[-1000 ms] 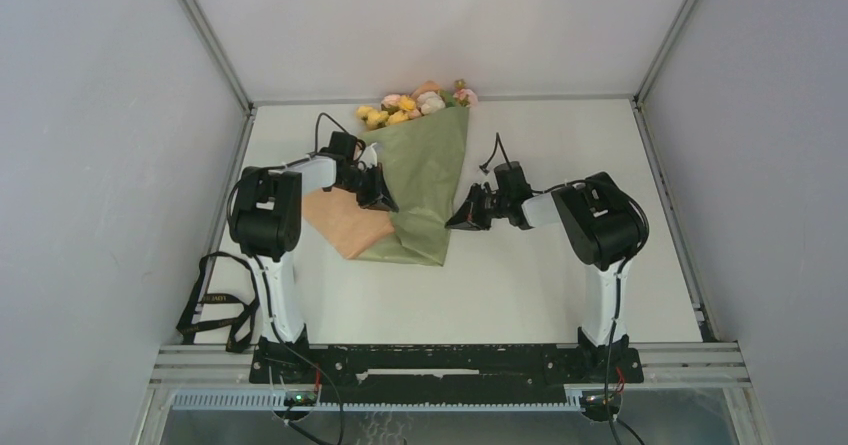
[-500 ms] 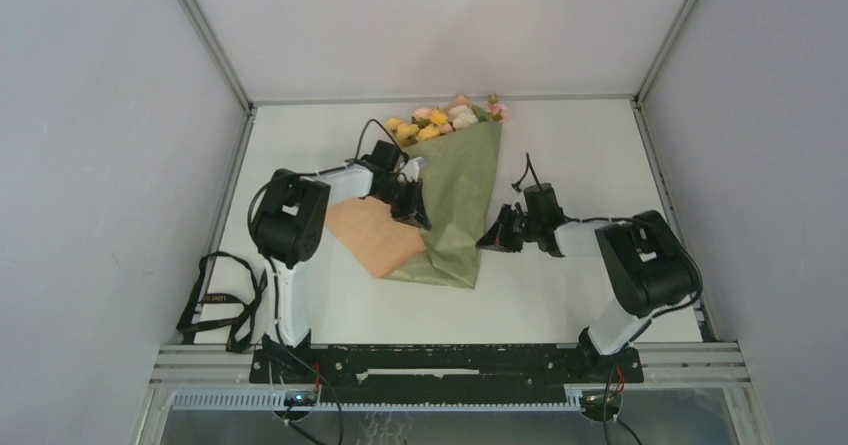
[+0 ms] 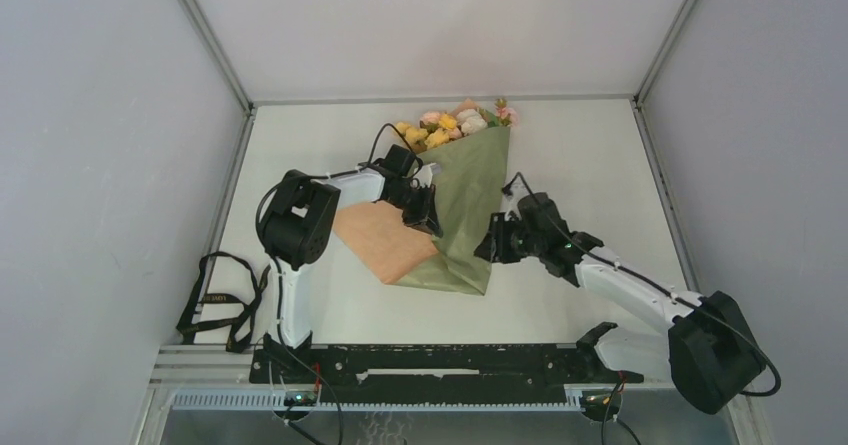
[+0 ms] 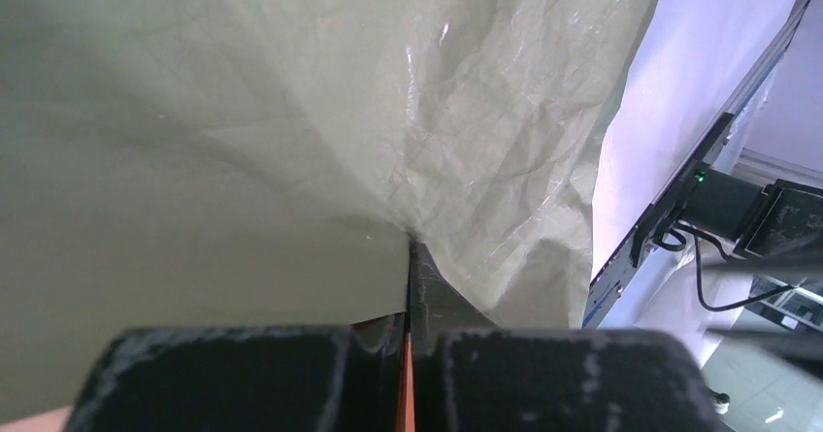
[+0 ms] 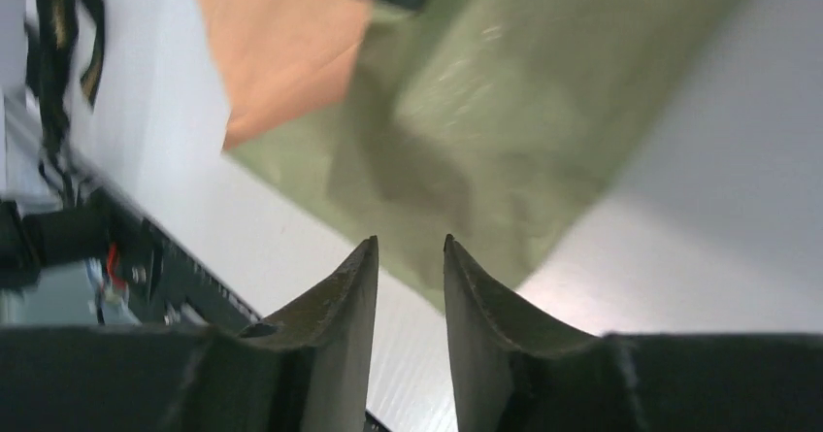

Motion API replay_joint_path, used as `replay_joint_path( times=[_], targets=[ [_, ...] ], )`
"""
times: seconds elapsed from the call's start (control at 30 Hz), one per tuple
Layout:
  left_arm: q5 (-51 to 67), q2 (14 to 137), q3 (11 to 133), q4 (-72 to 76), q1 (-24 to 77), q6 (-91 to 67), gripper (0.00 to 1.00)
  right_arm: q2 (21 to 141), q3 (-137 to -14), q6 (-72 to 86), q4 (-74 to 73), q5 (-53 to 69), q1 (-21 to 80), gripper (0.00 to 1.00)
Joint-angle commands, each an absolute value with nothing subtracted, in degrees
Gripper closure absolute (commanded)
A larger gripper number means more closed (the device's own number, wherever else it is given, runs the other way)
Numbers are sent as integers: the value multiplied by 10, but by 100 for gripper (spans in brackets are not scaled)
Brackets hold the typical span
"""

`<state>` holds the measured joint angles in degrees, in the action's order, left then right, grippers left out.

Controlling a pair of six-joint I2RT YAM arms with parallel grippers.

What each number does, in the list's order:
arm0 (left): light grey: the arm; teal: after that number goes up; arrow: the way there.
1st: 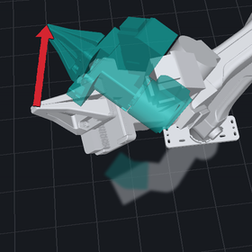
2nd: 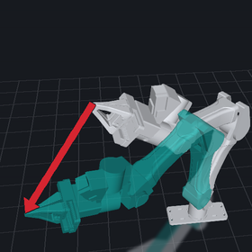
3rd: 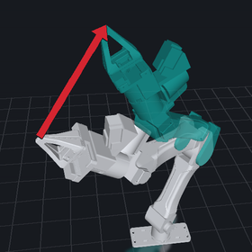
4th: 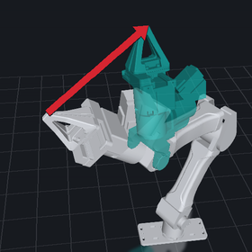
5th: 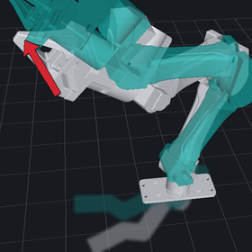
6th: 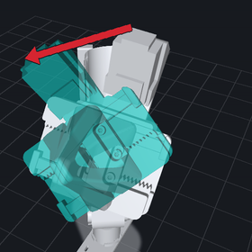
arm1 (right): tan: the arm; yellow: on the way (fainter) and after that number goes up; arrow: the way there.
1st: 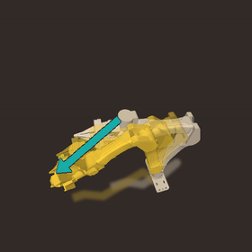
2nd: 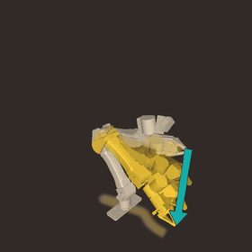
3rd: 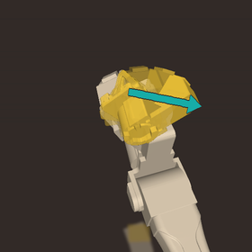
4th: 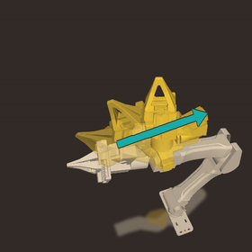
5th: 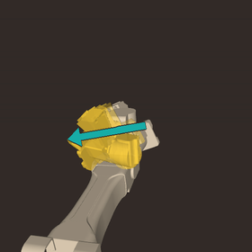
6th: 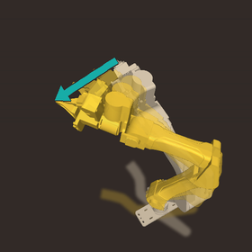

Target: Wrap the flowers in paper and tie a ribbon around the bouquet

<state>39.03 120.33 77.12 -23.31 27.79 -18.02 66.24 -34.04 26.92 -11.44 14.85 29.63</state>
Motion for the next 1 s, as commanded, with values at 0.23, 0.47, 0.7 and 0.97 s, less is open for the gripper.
replay_joint_path(
  times=[0.23, 0.47, 0.7, 0.97],
  targets=[
    [335, 1198, 773, -244, 269, -164, 100, 860, -383, 263, -9, 267, 379, 94],
    [338, 1203, 780, -255, 264, -158, 100, 913, -379, 251, -36, 256, 400, 100],
    [325, 1190, 780, -258, 264, -149, 100, 836, -488, 218, -129, 256, 380, 87],
    [317, 1175, 778, -262, 264, -137, 100, 948, -569, 274, -61, 237, 313, 90]
  ],
)
